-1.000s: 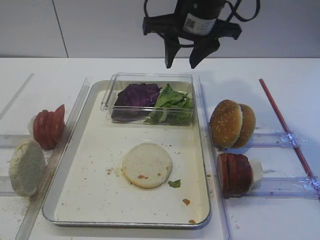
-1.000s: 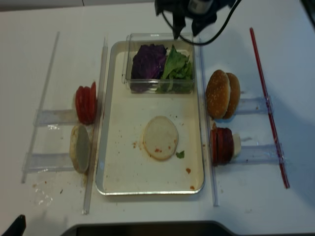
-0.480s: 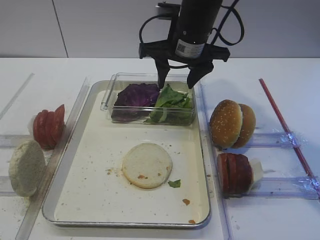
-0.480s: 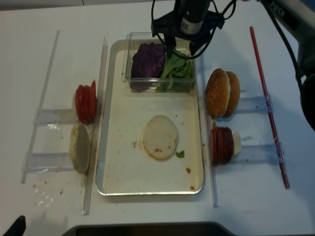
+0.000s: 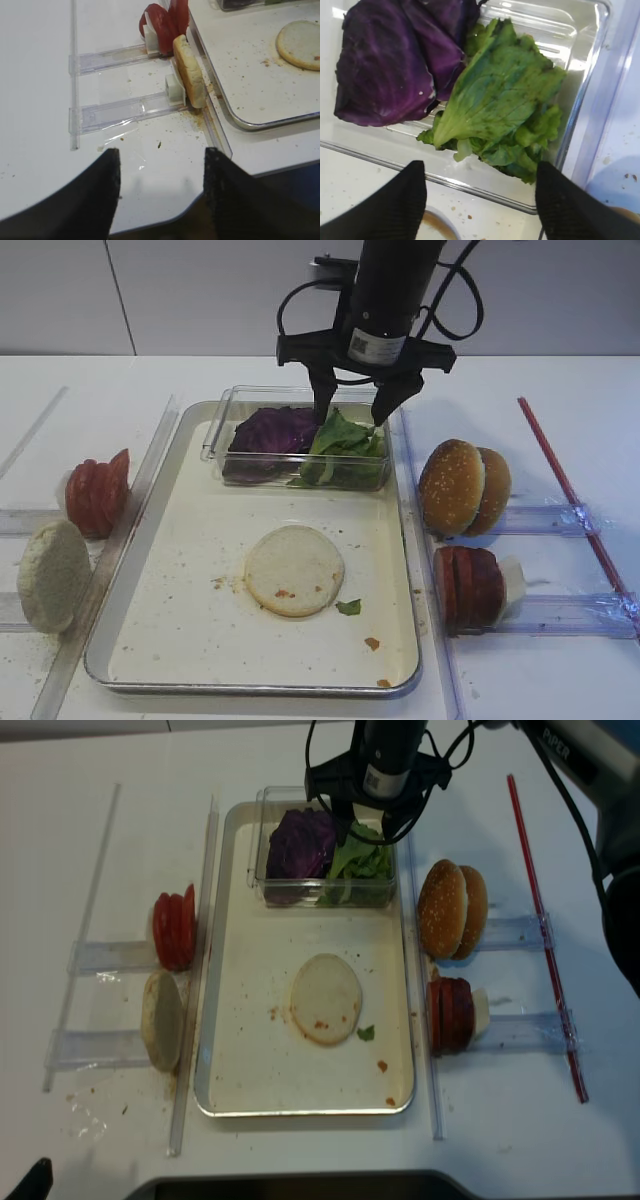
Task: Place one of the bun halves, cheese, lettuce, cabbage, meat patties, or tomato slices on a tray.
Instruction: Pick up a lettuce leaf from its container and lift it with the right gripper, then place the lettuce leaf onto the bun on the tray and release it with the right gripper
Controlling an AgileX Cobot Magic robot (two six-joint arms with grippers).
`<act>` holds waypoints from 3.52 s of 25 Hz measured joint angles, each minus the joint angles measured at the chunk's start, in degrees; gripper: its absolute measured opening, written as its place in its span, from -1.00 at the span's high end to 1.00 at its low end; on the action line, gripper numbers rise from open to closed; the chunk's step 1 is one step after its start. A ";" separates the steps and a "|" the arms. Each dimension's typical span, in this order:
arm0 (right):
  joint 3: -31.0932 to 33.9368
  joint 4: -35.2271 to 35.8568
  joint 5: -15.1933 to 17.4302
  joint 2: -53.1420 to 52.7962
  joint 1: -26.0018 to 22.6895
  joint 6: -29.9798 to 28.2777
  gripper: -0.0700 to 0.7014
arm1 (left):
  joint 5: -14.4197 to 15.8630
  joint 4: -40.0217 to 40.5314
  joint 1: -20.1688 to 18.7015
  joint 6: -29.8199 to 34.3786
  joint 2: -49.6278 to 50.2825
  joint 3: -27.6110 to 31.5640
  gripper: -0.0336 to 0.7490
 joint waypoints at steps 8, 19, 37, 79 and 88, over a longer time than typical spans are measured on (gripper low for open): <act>-0.12 0.33 -0.37 3.30 0.00 0.18 -0.47 | 0.00 0.00 0.00 0.00 0.00 0.00 0.00; -0.12 0.74 -1.78 6.42 0.00 0.18 -0.47 | 0.00 0.00 0.00 0.00 0.00 0.00 0.00; -0.12 1.21 -2.39 7.57 0.04 0.18 0.23 | 0.00 0.00 0.00 0.00 0.00 0.00 0.00; 6.94 4.00 -0.05 -10.52 1.50 -0.39 0.59 | 0.00 -0.10 0.00 0.00 0.00 0.00 0.00; 14.11 3.44 -0.05 -14.32 8.33 -0.29 0.59 | -0.11 -0.10 0.00 0.00 0.00 0.00 0.00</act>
